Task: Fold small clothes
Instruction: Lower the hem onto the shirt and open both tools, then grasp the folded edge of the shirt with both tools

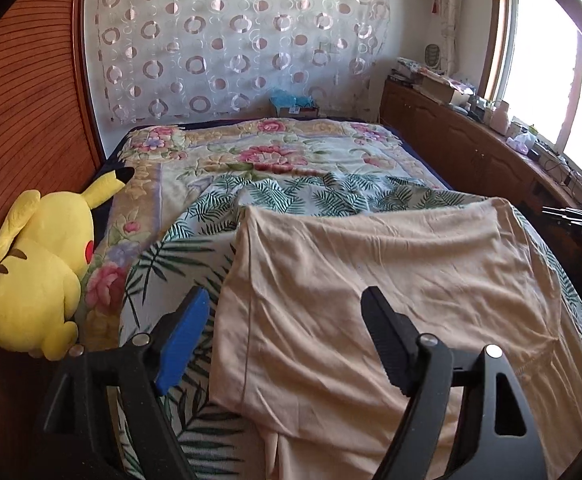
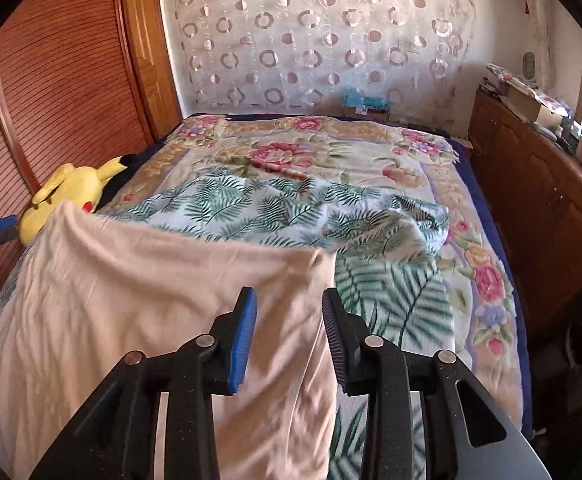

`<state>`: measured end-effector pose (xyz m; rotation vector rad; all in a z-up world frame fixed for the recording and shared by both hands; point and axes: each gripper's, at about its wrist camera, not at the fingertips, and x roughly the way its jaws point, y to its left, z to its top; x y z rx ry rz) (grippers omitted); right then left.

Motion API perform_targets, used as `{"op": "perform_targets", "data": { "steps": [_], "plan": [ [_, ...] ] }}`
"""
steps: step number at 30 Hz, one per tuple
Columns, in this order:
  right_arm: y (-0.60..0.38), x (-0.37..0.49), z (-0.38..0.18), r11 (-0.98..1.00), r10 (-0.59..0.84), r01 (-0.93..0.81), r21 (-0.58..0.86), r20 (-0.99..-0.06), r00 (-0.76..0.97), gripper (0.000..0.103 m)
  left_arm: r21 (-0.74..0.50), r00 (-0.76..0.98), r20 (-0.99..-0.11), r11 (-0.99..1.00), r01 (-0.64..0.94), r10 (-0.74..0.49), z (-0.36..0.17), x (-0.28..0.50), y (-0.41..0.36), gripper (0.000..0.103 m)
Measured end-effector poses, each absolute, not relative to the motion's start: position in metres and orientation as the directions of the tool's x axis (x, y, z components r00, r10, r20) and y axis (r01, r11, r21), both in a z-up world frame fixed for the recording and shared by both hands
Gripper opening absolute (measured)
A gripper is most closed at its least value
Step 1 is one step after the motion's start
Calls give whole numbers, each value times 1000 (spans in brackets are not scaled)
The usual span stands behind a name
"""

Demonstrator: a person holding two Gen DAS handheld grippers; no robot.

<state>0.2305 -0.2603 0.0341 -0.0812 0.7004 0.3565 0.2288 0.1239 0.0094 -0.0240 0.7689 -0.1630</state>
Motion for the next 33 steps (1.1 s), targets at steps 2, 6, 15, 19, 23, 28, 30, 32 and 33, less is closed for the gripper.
{"op": "perform_targets", "data": {
  "steps": [2,6,15,19,23,28,30,32,33],
  "plan": [
    [-263,214,27,935,287,-353,37,-662,692,41,-96,680,-715,986,136,-163,-3,218,125,79],
    [-272,180,15,936,283,-349,51,-697,659,44,-105,637,-754,986,127,-162,-27,206,127,79],
    [-276,149,-4,921,342,-366,132,-724,600,44,-111,600,-784,987,120,-161,-44,200,127,79],
    [-274,164,-13,932,321,-337,133,-735,597,44,-93,606,-781,988,122,-148,-47,199,126,79],
    [-276,177,-13,941,304,-314,125,-719,625,44,-34,614,-782,990,135,-110,-50,197,120,79],
    [-270,177,-22,942,308,-313,122,-687,659,51,-40,615,-780,990,133,-114,-50,197,121,80],
    [-268,175,-24,939,312,-323,115,-678,666,54,-70,619,-773,988,137,-140,-48,197,124,79],
    [-271,174,-25,937,325,-324,133,-674,663,54,-120,620,-762,982,144,-184,-46,198,127,66],
    [-273,174,-25,935,333,-325,143,-672,661,54,-137,620,-759,980,142,-196,-45,199,129,62]
  ]
}}
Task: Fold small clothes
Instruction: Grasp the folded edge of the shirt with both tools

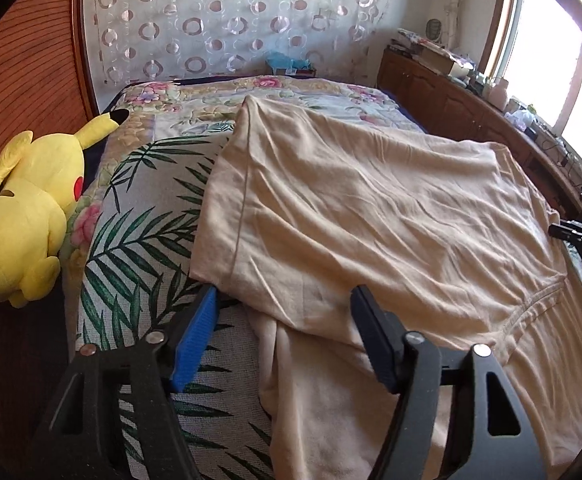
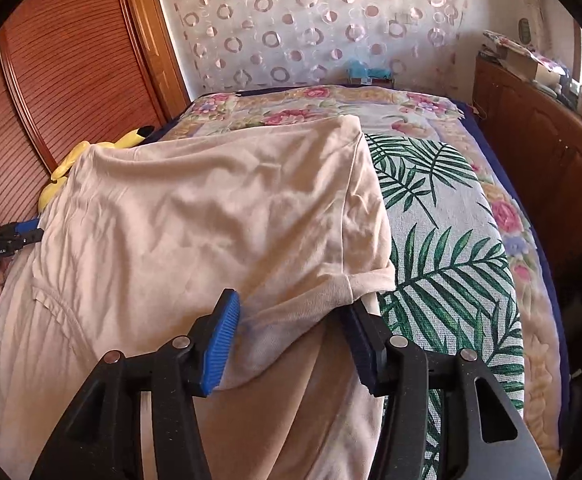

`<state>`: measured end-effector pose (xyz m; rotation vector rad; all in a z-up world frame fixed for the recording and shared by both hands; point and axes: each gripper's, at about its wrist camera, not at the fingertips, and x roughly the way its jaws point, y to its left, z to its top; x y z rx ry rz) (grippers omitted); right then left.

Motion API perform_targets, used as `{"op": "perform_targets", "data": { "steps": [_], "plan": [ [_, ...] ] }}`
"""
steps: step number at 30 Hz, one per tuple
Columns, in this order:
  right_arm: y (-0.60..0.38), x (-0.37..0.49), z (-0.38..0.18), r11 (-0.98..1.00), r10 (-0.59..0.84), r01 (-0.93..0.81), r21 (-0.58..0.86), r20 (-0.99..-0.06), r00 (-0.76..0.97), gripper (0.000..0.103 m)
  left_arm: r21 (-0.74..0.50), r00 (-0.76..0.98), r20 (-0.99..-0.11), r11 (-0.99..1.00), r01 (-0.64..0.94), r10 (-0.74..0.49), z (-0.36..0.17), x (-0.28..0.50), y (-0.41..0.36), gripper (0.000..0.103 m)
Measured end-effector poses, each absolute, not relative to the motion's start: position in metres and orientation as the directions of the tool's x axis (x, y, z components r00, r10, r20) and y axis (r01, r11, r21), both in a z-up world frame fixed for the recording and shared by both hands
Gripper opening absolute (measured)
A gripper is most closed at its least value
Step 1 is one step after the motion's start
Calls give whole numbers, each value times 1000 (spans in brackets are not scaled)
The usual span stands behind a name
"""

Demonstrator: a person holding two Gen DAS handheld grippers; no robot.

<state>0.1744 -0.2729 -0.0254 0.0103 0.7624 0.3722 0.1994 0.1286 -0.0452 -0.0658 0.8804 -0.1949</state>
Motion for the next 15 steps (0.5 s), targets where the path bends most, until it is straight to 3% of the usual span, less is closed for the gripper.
{"op": "perform_targets", "data": {
  "steps": [2,7,11,15],
  "plan": [
    [-277,174,-26,931,348,-326,164,-668,658,54,-159,622,-756,979,130,-206,-44,204,132,44],
    [-285,172,-27,923,383,-310,229,-650,656,54,-162,634,-752,983,89,-181,-45,216,138,20],
    [-289,175,-28,920,393,-282,274,-652,648,53,-179,639,-748,982,66,-179,-44,225,143,18],
    [-280,178,-27,932,362,-270,242,-673,645,30,-163,646,-745,984,68,-168,-43,227,142,9]
  ]
}}
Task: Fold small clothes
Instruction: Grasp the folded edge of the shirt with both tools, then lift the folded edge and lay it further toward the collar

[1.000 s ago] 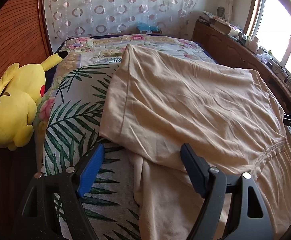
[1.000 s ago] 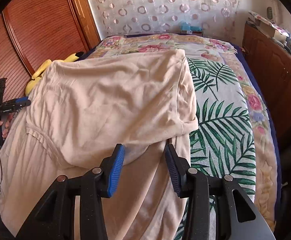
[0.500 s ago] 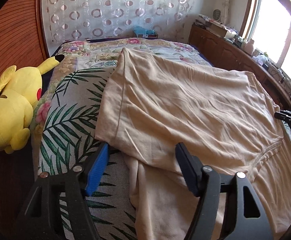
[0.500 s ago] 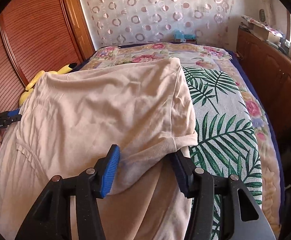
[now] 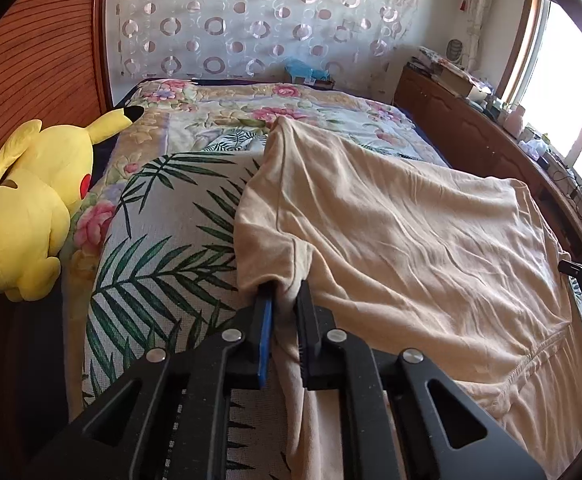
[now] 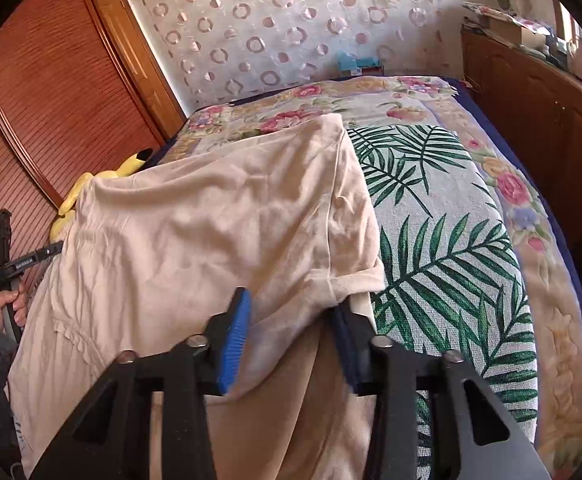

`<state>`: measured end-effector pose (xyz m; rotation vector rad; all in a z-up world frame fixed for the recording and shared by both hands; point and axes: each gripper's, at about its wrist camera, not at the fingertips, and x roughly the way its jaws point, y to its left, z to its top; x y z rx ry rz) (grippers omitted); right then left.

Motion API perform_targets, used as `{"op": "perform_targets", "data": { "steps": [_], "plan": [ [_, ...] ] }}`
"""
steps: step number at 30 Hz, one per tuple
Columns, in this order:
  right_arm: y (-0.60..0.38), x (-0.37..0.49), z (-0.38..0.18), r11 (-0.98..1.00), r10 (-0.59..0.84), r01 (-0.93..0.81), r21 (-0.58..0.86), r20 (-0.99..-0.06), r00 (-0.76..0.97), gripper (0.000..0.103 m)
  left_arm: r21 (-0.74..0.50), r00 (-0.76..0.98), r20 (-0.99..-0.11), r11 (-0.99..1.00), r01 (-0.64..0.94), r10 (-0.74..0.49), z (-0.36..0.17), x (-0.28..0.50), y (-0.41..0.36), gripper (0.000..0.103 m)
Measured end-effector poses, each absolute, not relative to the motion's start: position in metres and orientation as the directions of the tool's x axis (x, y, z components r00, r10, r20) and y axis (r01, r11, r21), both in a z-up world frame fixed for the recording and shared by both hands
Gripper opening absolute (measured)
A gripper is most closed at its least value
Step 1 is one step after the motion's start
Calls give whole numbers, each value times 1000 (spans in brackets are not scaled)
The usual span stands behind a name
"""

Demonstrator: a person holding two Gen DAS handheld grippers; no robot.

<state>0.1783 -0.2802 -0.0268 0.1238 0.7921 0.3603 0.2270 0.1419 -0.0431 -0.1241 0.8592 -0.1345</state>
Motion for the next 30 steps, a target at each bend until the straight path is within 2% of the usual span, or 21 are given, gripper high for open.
{"op": "perform_targets", "data": {
  "steps": [1,2,4,19,30],
  "plan": [
    [-277,179,-25,936,351,-271,226,-677,647,16,-156,652,-741,985,69,-163,-41,226,141,8],
    [-273,180,-24,941,334,-273,200,-678,654,8,-147,666,-730,987,68,-155,-36,223,139,7],
    [-268,178,-15,943,321,-289,162,-668,671,4,-139,687,-711,988,66,-146,-26,217,137,7],
    [-275,96,57,917,396,-369,150,-441,805,2,-111,822,-542,984,136,-175,69,140,126,6],
    [-311,12,66,918,393,-377,123,-404,826,2,-119,831,-506,973,200,-233,83,65,120,6]
  ]
}}
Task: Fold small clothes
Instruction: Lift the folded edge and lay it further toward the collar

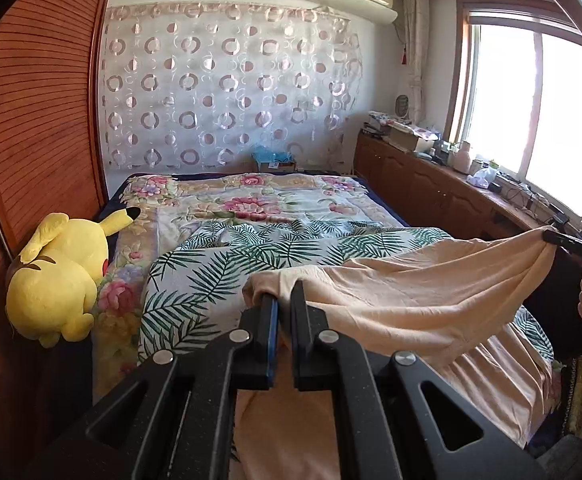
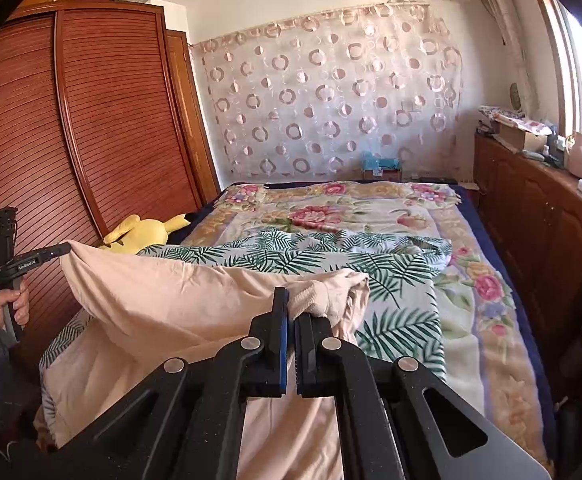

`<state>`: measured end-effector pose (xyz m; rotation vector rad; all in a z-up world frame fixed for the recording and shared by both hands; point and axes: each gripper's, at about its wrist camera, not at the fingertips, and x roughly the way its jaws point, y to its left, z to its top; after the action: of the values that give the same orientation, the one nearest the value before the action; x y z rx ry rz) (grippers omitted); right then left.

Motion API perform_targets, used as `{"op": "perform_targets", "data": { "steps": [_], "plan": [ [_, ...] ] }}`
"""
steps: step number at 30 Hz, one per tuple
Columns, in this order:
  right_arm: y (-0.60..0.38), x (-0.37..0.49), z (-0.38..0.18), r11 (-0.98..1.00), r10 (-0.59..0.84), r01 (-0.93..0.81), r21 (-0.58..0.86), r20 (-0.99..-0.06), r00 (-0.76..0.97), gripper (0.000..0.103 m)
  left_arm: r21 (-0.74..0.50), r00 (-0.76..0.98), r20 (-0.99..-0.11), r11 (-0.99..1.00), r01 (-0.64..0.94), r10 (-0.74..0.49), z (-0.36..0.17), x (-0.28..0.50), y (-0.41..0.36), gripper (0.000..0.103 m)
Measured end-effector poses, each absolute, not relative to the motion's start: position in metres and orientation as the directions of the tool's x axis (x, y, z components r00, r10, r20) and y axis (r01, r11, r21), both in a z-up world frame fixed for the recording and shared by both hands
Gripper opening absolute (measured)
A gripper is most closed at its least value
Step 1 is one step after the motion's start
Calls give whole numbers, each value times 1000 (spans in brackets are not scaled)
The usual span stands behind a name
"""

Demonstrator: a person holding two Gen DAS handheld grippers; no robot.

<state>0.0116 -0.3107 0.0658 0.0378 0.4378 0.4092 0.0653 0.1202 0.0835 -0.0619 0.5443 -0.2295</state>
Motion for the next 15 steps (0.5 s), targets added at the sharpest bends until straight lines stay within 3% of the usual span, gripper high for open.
{"op": "perform_targets", "data": {
  "steps": [9,15],
  "plan": [
    [-325,-57,79,924,373,-369,95,-424,825,2,-163,818,-521,969,187,-246,75,-6,132,6],
    [-315,-67,66,926,357,-369,79,-504,786,2,-148,783,-582,975,164,-220,51,-27,133,6]
  ]
}}
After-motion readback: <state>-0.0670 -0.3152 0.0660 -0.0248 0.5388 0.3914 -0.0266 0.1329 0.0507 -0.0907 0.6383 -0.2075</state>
